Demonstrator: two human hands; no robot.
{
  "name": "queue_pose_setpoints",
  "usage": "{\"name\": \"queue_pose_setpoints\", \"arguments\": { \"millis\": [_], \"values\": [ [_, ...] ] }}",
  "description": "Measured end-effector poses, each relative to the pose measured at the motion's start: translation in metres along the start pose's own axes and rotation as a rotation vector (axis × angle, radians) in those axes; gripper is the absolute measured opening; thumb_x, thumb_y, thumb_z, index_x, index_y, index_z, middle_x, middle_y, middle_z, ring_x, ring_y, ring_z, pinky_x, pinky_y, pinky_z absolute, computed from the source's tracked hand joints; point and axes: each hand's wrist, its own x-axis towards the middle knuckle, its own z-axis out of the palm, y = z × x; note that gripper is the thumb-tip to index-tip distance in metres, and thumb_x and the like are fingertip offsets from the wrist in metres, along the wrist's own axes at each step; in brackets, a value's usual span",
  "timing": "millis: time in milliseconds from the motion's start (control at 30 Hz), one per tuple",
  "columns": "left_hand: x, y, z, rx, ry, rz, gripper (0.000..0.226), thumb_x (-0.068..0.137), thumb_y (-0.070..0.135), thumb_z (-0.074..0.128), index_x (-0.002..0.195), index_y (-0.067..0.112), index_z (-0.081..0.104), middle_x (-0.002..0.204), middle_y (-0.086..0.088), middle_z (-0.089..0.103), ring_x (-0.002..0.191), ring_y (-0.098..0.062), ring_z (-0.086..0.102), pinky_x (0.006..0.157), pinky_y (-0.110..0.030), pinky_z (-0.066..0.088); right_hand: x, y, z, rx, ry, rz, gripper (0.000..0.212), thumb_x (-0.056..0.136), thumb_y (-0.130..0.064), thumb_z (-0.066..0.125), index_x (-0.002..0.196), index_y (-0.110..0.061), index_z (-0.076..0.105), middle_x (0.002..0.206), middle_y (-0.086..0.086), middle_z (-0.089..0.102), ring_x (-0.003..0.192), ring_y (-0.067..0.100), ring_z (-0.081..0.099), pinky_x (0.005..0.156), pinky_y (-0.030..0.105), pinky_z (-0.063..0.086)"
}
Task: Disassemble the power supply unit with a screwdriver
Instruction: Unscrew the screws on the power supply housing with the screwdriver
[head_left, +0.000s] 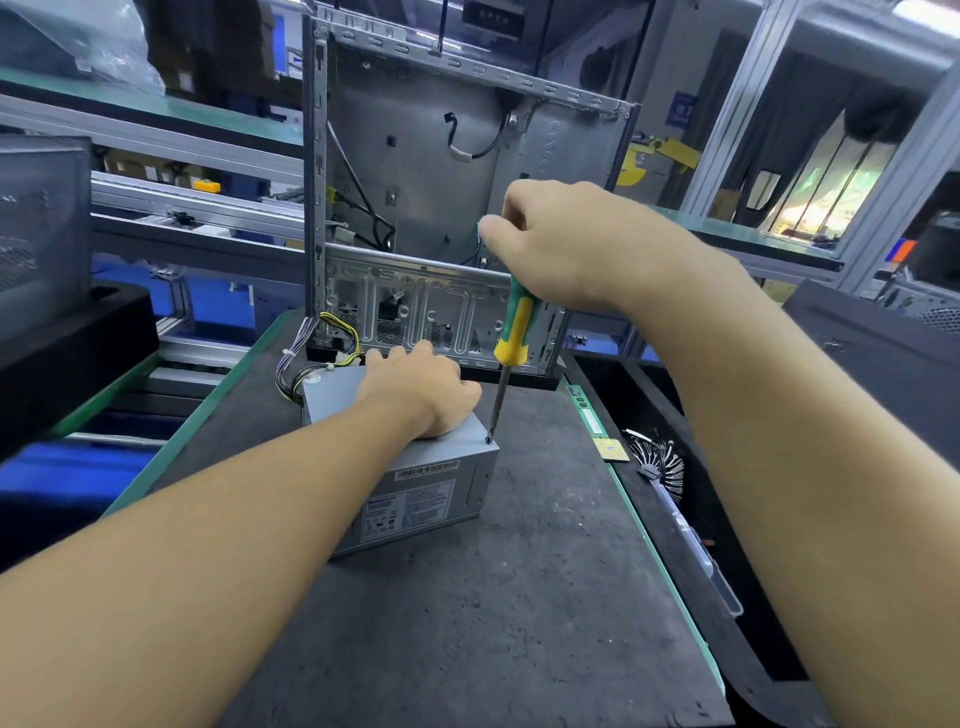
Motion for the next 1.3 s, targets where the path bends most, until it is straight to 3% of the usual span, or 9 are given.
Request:
{"name": "queue_pose_setpoints", "arguments": {
  "millis": [133,267,500,600,700,867,933,1033,1300],
  "values": [
    [-0.001,0.000,-0.001,0.017,-0.014,0.014,0.056,0.092,0.059,0.025,0.124,0.032,0.062,0.132,-0.007,0.049,0.127,-0.033,0.045,0.105,-0.054,0.026,-0.001,0.000,-0.003,0.096,-0.019,-0.070,0.017,0.098,-0.027,0.042,0.103,-0.020,0.056,0.103,0.001,0.061,0.091,0.023,0.054,0.072,0.032,0.039],
    [-0.003,0.000,-0.002,0.017,-0.013,0.023,0.052,0.092,0.058,0.028,0.121,0.032,0.062,0.131,-0.007,0.049,0.126,-0.033,0.045,0.104,-0.053,0.026,-0.002,-0.001,-0.004,0.126,-0.055,-0.053,0.014,0.094,-0.032,0.044,0.094,-0.022,0.053,0.086,-0.008,0.056,0.072,0.005,0.049,0.056,0.027,0.033],
    [-0.001,-0.001,-0.002,0.007,-0.005,0.026,0.054,0.094,0.058,0.024,0.119,0.031,0.063,0.130,-0.007,0.050,0.126,-0.033,0.045,0.106,-0.054,0.025,0.000,0.001,0.001,0.009,0.015,0.001,0.032,0.102,-0.047,0.032,0.097,-0.019,0.046,0.098,0.007,0.053,0.090,0.032,0.051,0.072,0.037,0.036],
    [0.001,-0.002,0.000,0.002,0.004,0.029,0.053,0.093,0.058,0.025,0.117,0.031,0.064,0.128,-0.005,0.051,0.124,-0.031,0.046,0.105,-0.054,0.026,-0.002,0.002,-0.002,0.082,-0.020,-0.047,0.018,0.102,-0.030,0.039,0.102,-0.017,0.051,0.099,0.004,0.059,0.082,0.024,0.053,0.065,0.034,0.035],
    [0.003,-0.002,0.004,-0.048,0.078,0.073,0.045,0.090,0.055,0.030,0.101,0.031,0.068,0.128,0.001,0.050,0.123,-0.024,0.043,0.103,-0.051,0.026,-0.005,0.002,-0.007,0.124,-0.078,-0.066,0.013,0.096,-0.024,0.042,0.101,-0.018,0.052,0.091,-0.003,0.060,0.072,0.013,0.052,0.058,0.030,0.037],
    [-0.005,-0.002,0.001,-0.383,0.300,0.319,0.021,0.072,0.042,0.041,0.068,0.037,0.061,0.105,0.018,0.052,0.106,-0.009,0.047,0.091,-0.035,0.025,-0.003,-0.001,0.001,0.041,-0.011,-0.002,0.026,0.099,-0.038,0.036,0.106,-0.016,0.048,0.101,0.006,0.056,0.088,0.029,0.053,0.064,0.034,0.039],
    [-0.008,-0.007,-0.004,-0.584,0.178,0.409,0.017,0.067,0.033,0.050,0.058,0.042,0.060,0.087,0.018,0.055,0.085,-0.004,0.051,0.084,-0.030,0.035,-0.003,-0.002,0.003,0.001,0.044,0.006,0.030,0.102,-0.046,0.035,0.106,-0.019,0.048,0.107,0.008,0.056,0.097,0.034,0.054,0.077,0.040,0.045],
    [-0.007,-0.017,-0.013,-0.937,-0.076,0.386,0.030,0.065,0.013,0.056,0.058,0.037,0.074,0.068,0.009,0.066,0.058,-0.007,0.049,0.059,-0.020,0.038,0.001,-0.001,0.004,0.044,0.036,-0.034,0.022,0.103,-0.031,0.038,0.109,-0.016,0.052,0.118,0.011,0.061,0.102,0.032,0.055,0.081,0.037,0.043],
    [-0.003,-0.026,-0.020,-0.808,-0.364,0.493,0.019,0.065,0.018,0.073,0.075,0.032,0.080,0.103,0.010,0.076,0.105,-0.012,0.068,0.101,-0.028,0.046,-0.002,-0.002,-0.002,0.124,-0.081,-0.049,0.023,0.098,-0.023,0.039,0.111,-0.012,0.054,0.109,0.008,0.062,0.096,0.028,0.055,0.076,0.036,0.044]
  ]
}}
